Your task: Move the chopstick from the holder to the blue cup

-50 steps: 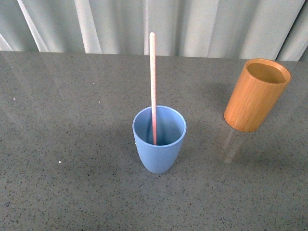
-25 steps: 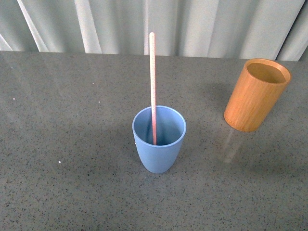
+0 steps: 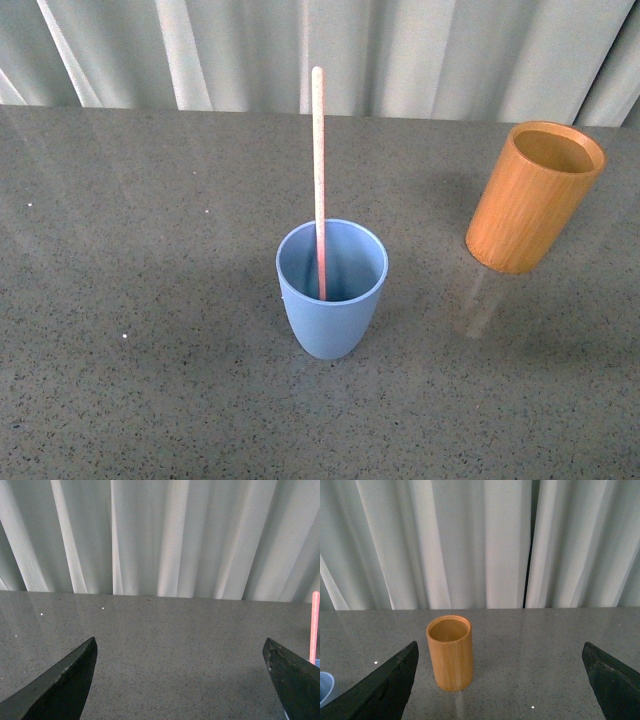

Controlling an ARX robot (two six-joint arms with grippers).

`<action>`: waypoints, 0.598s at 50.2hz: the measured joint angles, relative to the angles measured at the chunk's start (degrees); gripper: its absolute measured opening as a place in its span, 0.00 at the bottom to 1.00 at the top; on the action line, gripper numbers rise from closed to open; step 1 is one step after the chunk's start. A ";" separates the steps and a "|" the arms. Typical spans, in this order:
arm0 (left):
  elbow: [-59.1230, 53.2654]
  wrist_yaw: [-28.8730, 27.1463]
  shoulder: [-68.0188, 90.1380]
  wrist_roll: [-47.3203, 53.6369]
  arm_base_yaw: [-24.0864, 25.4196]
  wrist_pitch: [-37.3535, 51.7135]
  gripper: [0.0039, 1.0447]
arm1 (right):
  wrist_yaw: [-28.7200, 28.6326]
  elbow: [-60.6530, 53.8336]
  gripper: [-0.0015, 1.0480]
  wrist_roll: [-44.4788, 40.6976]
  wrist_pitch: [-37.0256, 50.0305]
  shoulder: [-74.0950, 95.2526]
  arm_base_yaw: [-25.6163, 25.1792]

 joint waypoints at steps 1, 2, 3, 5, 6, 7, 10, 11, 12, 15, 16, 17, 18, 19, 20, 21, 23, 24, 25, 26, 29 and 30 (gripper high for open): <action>-0.02 0.00 0.00 0.00 0.00 0.00 0.94 | 0.00 0.00 0.90 -0.02 0.00 0.00 0.00; -0.02 0.00 0.00 0.00 0.00 0.00 0.94 | 0.00 0.00 0.90 0.00 0.00 0.00 0.00; -0.02 0.00 0.00 0.02 0.00 0.00 0.94 | 0.00 0.00 0.90 0.00 0.00 0.00 0.00; 0.00 0.00 0.00 0.00 0.00 0.00 0.94 | 0.00 0.00 0.90 -0.02 0.00 0.00 0.00; 0.00 0.00 0.00 0.00 0.00 0.00 0.94 | 0.00 0.00 0.90 0.00 0.00 0.00 0.00; 0.00 0.00 0.00 0.00 0.00 0.00 0.94 | 0.00 0.00 0.90 0.00 0.00 0.00 0.00; -0.02 0.00 0.00 0.00 0.00 0.00 0.94 | 0.00 0.00 0.90 0.00 0.00 0.00 0.00; 0.00 0.00 0.00 0.02 0.00 0.00 0.94 | 0.00 0.00 0.90 0.00 0.00 0.00 0.00; 0.00 0.00 0.00 0.00 0.00 0.00 0.94 | 0.00 0.00 0.90 0.00 0.00 0.00 0.00; -0.02 0.00 0.00 0.00 0.00 0.00 0.94 | 0.00 0.00 0.90 -0.02 0.00 0.00 0.00; 0.00 0.00 0.00 0.00 0.00 0.00 0.94 | 0.00 0.00 0.90 0.00 0.00 0.00 0.00; 0.00 0.00 0.00 0.00 0.00 0.00 0.94 | 0.00 0.00 0.90 0.00 0.00 0.00 0.00; 0.00 0.00 0.00 0.00 0.00 0.00 0.94 | 0.00 0.00 0.90 0.00 0.00 0.00 0.00; 0.00 0.00 0.00 0.00 0.00 0.00 0.94 | 0.00 0.00 0.90 0.00 0.00 0.00 0.00; 0.00 0.00 0.00 0.00 0.00 0.00 0.94 | 0.00 0.00 0.90 0.00 0.00 0.00 0.00; -0.02 0.00 0.00 0.00 0.00 0.00 0.94 | 0.00 0.00 0.90 -0.02 0.00 0.00 0.00; 0.00 0.00 0.00 0.00 0.00 0.00 0.94 | 0.00 0.00 0.90 0.00 0.00 0.00 0.00; 0.00 0.00 0.00 0.00 0.00 0.00 0.94 | 0.00 0.00 0.90 0.00 0.00 0.00 0.00; -0.02 0.00 0.00 0.00 0.00 0.00 0.94 | 0.00 0.00 0.90 -0.02 0.00 0.00 0.00; -0.02 0.00 0.00 0.00 0.00 0.00 0.94 | 0.00 0.00 0.90 0.00 0.00 0.00 0.00; 0.00 0.00 0.00 0.00 0.00 0.00 0.94 | 0.00 0.00 0.90 -0.02 0.00 0.00 0.00; 0.00 0.00 0.00 0.00 0.00 0.00 0.94 | 0.00 0.00 0.90 -0.02 0.00 0.00 0.00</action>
